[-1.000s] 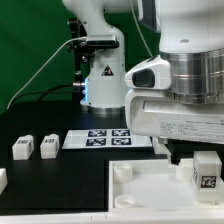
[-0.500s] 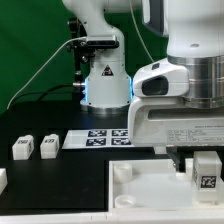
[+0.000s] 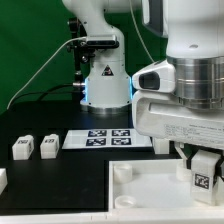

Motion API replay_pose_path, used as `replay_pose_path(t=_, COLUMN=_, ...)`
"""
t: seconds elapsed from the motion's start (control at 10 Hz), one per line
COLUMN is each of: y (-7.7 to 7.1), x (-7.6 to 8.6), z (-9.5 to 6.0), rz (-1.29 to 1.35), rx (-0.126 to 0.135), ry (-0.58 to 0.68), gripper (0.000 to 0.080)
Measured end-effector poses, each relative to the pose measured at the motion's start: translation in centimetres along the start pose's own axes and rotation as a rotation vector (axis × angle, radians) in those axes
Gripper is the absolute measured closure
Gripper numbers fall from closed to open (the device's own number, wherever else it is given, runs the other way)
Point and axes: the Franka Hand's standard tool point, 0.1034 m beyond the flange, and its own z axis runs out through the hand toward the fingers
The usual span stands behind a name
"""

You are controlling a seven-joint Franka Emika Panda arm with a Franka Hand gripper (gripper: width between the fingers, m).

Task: Assemble one leg

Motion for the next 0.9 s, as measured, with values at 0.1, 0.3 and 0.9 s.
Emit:
replay_pose_path(t=0.1, y=0.03, x=-0.09, z=0.03, rz=0.174, rx=0.012, ry=0.021, gripper=0.0504)
replay_pose_path(t=0.3, y=0.01, x=-0.44, z=0.16, rz=0.471, rx=0.052, ry=0.055, gripper=0.0504)
replay_pose_path(t=0.9, y=-0.06, x=-0.92, z=0.36, rz=0.832, rx=0.157, ry=0.043, gripper=0.0454)
